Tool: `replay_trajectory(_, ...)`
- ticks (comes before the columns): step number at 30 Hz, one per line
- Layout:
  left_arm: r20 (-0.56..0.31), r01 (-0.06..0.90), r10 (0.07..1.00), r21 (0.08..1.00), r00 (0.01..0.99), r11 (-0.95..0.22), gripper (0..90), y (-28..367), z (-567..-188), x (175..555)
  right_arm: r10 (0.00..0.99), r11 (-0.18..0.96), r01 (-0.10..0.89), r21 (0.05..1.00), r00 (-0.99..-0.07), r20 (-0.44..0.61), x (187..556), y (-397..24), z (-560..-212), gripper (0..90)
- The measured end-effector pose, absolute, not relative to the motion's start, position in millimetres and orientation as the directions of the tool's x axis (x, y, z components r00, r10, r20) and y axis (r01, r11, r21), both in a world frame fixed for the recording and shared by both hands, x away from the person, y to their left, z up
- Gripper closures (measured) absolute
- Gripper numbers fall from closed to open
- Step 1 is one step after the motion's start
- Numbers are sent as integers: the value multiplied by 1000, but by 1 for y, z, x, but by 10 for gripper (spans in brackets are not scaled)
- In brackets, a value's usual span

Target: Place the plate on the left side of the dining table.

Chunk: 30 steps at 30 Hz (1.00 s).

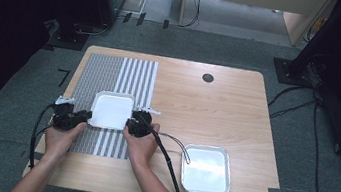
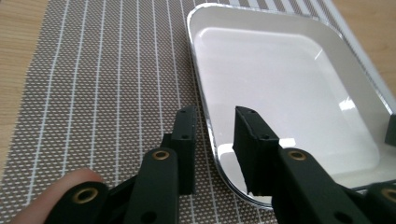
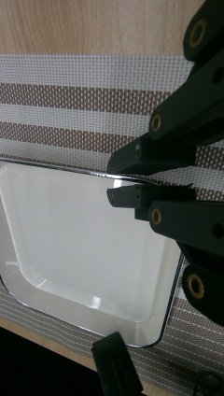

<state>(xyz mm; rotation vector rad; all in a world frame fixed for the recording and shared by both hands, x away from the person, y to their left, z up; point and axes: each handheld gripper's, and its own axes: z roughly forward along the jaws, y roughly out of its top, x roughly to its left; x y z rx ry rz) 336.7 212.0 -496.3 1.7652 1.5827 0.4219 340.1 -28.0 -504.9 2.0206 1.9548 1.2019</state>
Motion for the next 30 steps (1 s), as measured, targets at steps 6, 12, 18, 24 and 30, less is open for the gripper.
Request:
replay_trajectory(6, -200, 723, 965, 690, 168, 17, 837, 212, -502, 342, 865, -241, 813, 530, -68, 497, 342, -26, -505, 868)
replay_trajectory(12, -197, 708, 971, 705, 138, 42, 857, 212, -501, 355, 856, -274, 806, 525, -45, 515, 348, -24, -506, 875)
replay_trajectory(18, -228, 694, 967, 715, 112, 88, 874, 216, -502, 364, 850, -279, 797, 536, -55, 523, 357, -21, -507, 875)
replay_trajectory(24, -253, 693, 964, 710, 87, 124, 883, 217, -501, 375, 850, -282, 792, 542, -56, 524, 365, -21, -508, 873)
replay_trajectory(30, -248, 695, 967, 707, 66, 134, 885, 219, -500, 383, 860, -250, 783, 569, -90, 502, 368, -16, -508, 864)
